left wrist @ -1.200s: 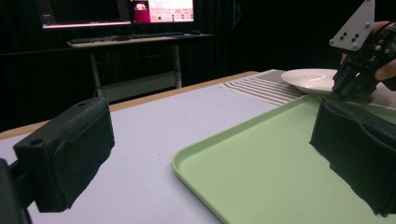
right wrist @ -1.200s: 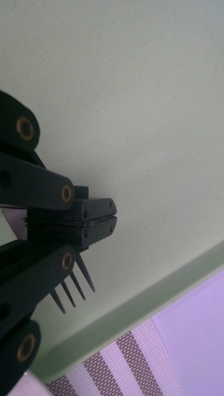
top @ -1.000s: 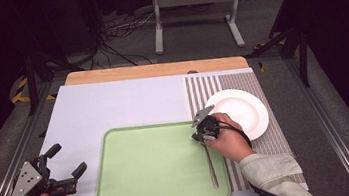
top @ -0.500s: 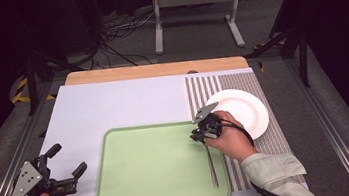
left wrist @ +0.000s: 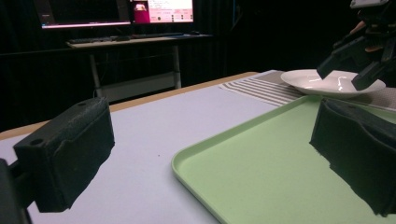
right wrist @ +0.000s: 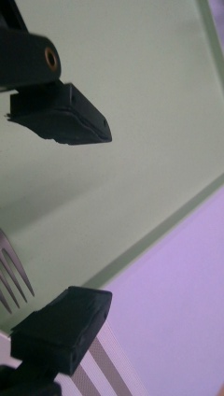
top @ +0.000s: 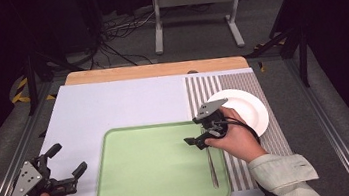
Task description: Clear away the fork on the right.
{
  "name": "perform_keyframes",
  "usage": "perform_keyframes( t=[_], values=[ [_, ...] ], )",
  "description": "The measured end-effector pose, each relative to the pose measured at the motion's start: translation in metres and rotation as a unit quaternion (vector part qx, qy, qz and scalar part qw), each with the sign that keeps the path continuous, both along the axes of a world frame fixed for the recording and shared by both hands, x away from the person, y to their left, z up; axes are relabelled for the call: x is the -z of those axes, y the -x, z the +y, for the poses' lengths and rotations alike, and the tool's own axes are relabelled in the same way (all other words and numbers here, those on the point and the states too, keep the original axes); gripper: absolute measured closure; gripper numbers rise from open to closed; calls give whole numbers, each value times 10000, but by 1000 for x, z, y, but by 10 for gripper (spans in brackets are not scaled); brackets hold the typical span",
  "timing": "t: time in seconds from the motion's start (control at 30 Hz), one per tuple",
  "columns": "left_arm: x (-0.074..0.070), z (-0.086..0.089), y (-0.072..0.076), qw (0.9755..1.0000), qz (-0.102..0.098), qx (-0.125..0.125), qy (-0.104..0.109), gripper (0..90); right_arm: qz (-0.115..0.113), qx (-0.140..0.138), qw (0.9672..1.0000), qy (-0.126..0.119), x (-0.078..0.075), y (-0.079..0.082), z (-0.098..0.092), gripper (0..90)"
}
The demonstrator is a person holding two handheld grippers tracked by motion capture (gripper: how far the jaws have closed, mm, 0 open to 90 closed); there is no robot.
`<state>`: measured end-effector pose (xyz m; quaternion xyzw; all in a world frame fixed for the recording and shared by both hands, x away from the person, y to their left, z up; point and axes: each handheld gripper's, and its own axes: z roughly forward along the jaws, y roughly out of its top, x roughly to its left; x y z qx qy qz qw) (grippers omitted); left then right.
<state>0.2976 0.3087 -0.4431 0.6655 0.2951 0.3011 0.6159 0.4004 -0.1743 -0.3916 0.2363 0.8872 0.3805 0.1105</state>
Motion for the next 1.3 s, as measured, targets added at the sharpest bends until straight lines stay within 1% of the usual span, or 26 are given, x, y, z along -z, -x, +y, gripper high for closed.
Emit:
perform_keyframes(
  t=[0.03, 0.13, 0.2, 0.27, 0.47, 0.6, 0.73, 0.8, 0.83, 0.9, 0.97, 1.13, 1.17, 1.2, 1.23, 1.3],
  values=[
    [0, 0, 0, 10000, -3, -6, 5, 4, -102, 25, 9999, -47, -4, 1, -2, 153],
    [0, 0, 0, 10000, 1, -3, -11, 4, -165, 3, 9998, -98, -8, 3, -4, 152],
    [0, 0, 0, 10000, 6, 5, -11, 4, -291, 6, 9995, -157, -14, 7, -8, 150],
    [0, 0, 0, 10000, 5, 6, -14, 4, -350, 5, 9992, -213, -16, 10, -11, 151],
    [0, 0, 0, 10000, 2, 16, -19, 4, -556, 89, 9977, -379, -24, 19, -27, 150],
    [0, 0, -1, 10000, -11, 0, -6, 4, -716, 151, 9960, -510, -27, 26, -39, 151],
    [0, 0, 0, 10000, -11, 5, -4, 4, -904, 265, 9931, -701, -30, 34, -56, 150],
    [0, -1, 0, 10000, -1, 5, -14, 4, -947, 318, 9920, -767, -31, 37, -62, 149],
    [0, -1, 0, 10000, -1, 5, -14, 4, -947, 318, 9920, -767, -31, 37, -62, 149],
    [0, -1, 0, 10000, -8, 2, -3, 4, -1015, 391, 9900, -899, -30, 43, -72, 149],
    [0, -1, 0, 10000, -1, 1, -2, 4, -1060, 419, 9885, -992, -29, 46, -78, 149],
    [0, -1, -1, 10000, -3, -4, -27, 4, -1221, 507, 9832, -1262, -24, 53, -93, 150],
    [0, -1, -1, 10000, -3, -4, -27, 4, -1221, 507, 9832, -1262, -24, 53, -93, 150],
    [0, -1, -1, 10000, -2, -4, -25, 4, -1245, 528, 9821, -1311, -22, 55, -96, 149],
    [0, -1, -1, 10000, 1, -2, -22, 4, -1308, 567, 9799, -1393, -20, 57, -100, 150],
    [0, -2, -1, 10000, 1, -14, -2, 4, -1362, 614, 9774, -1493, -16, 59, -105, 149]
  ],
)
